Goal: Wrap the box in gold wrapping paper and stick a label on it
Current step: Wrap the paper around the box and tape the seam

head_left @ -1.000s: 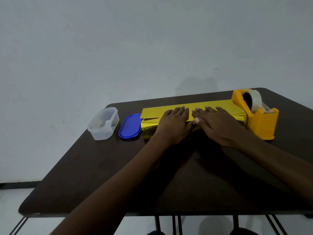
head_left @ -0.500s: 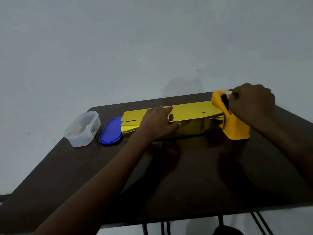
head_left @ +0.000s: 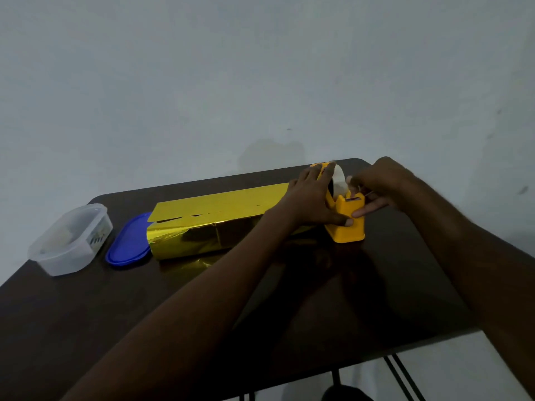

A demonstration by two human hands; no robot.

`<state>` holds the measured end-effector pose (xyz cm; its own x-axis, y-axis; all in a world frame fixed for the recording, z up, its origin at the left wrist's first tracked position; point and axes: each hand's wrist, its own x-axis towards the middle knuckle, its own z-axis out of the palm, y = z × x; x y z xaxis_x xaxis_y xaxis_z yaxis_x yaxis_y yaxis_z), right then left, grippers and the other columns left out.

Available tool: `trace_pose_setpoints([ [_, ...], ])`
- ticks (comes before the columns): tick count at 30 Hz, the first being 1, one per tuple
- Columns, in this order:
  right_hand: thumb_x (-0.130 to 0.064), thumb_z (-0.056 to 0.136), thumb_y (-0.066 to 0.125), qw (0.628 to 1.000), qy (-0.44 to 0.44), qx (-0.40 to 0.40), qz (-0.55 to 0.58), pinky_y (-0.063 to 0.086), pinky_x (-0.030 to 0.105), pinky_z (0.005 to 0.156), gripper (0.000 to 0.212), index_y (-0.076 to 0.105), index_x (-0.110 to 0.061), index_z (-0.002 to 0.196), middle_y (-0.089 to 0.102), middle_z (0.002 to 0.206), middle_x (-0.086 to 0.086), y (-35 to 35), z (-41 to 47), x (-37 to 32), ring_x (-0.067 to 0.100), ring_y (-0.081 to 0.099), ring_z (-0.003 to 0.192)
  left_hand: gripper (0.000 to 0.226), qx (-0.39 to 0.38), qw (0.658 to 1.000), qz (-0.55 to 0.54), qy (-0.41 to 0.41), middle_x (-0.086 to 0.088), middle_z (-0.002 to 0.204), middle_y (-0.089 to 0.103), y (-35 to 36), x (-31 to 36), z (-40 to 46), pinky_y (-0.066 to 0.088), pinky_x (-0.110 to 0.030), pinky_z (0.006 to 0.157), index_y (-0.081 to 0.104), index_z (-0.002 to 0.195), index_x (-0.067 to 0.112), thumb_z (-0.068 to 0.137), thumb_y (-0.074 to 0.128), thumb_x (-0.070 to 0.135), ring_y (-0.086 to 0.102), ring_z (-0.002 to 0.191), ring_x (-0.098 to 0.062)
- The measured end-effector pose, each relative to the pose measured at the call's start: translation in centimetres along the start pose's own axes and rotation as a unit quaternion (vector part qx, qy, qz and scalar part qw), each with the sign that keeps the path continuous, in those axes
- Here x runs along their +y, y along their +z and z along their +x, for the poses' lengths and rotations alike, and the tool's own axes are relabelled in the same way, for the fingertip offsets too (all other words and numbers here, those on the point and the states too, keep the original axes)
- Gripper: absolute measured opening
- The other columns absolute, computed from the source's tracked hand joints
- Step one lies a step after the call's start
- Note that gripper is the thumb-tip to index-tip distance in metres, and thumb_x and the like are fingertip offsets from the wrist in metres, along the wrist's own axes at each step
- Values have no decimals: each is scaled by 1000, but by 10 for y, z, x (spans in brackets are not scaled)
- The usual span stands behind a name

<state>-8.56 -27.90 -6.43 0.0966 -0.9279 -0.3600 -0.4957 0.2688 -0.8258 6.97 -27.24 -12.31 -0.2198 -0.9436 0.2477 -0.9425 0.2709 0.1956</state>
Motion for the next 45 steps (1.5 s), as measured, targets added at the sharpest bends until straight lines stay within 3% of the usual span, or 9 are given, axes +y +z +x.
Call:
trace_pose_setpoints([
  [3, -3, 93, 56, 999, 12, 1, 42, 58, 47, 81, 30, 54, 9, 120, 58, 106, 22, 0, -5, -1, 40, 64, 106, 130, -18, 1000, -8, -10, -10, 163, 5, 2, -3, 7, 14, -56, 116, -4, 156, 23, 65, 76, 67, 3, 150, -32],
  [8, -6, 88, 63, 983, -61, 84, 150, 59, 51, 80, 11, 55, 1, 85, 61, 105, 24, 8, -3, 20, 42, 68, 88, 130, -23, 1000, -5, -4, -10, 163, 5, 4, -8, 8, 13, -58, 117, -5, 156, 24, 64, 77, 67, 3, 149, -33],
  [11, -8, 86, 63, 967, -106, 108, 207, 61, 40, 72, 13, 53, -9, 77, 60, 89, 12, 17, 0, 42, 31, 67, 82, 135, -22, 1000, 8, 7, -10, 163, 5, 4, -14, 9, 14, -60, 116, -5, 156, 25, 59, 79, 68, 4, 149, -34],
  [17, -3, 84, 66, 926, -200, 193, 256, 60, 48, 78, 26, 66, -11, 58, 66, 71, 7, 43, -4, 86, 27, 70, 75, 140, -27, 999, 25, 12, -12, 163, 5, 3, -23, 10, 15, -61, 116, -8, 155, 25, 55, 78, 73, 5, 149, -35],
  [23, -22, 92, 66, 927, -239, 236, 166, 58, 34, 72, 18, 72, -9, 81, 71, 87, 6, 49, -2, 101, 20, 69, 78, 138, -24, 999, 41, 22, -11, 163, 4, 2, -21, 12, 13, -60, 116, -7, 155, 26, 56, 77, 73, 5, 149, -36],
  [29, -26, 93, 64, 930, -222, 227, 187, 50, 24, 59, 19, 67, -19, 75, 70, 86, 2, 55, 0, 104, 12, 66, 68, 136, -27, 998, 45, 26, -12, 163, 4, 2, -20, 9, 12, -59, 116, -7, 155, 26, 58, 76, 72, 4, 149, -35],
  [34, -26, 92, 65, 928, -229, 218, 195, 55, 31, 65, 19, 67, -19, 74, 71, 87, 4, 56, -1, 105, 16, 68, 69, 136, -26, 998, 47, 22, -12, 163, 5, 2, -20, 7, 13, -60, 116, -8, 155, 27, 58, 76, 73, 5, 149, -35],
  [41, -23, 94, 63, 926, -237, 218, 198, 49, 22, 61, 18, 67, -15, 78, 69, 85, 4, 57, -3, 106, 14, 65, 71, 134, -39, 998, 53, 7, -14, 163, 5, -2, -14, 4, 12, -59, 116, -10, 155, 28, 61, 77, 70, 5, 149, -36],
  [45, -17, 93, 64, 941, -211, 209, 163, 55, 39, 79, 22, 68, -15, 72, 70, 80, 6, 59, 1, 116, 24, 68, 83, 133, -47, 997, 53, -1, -14, 163, 4, -5, -11, 3, 10, -60, 115, -10, 155, 28, 62, 76, 69, 2, 149, -37],
])
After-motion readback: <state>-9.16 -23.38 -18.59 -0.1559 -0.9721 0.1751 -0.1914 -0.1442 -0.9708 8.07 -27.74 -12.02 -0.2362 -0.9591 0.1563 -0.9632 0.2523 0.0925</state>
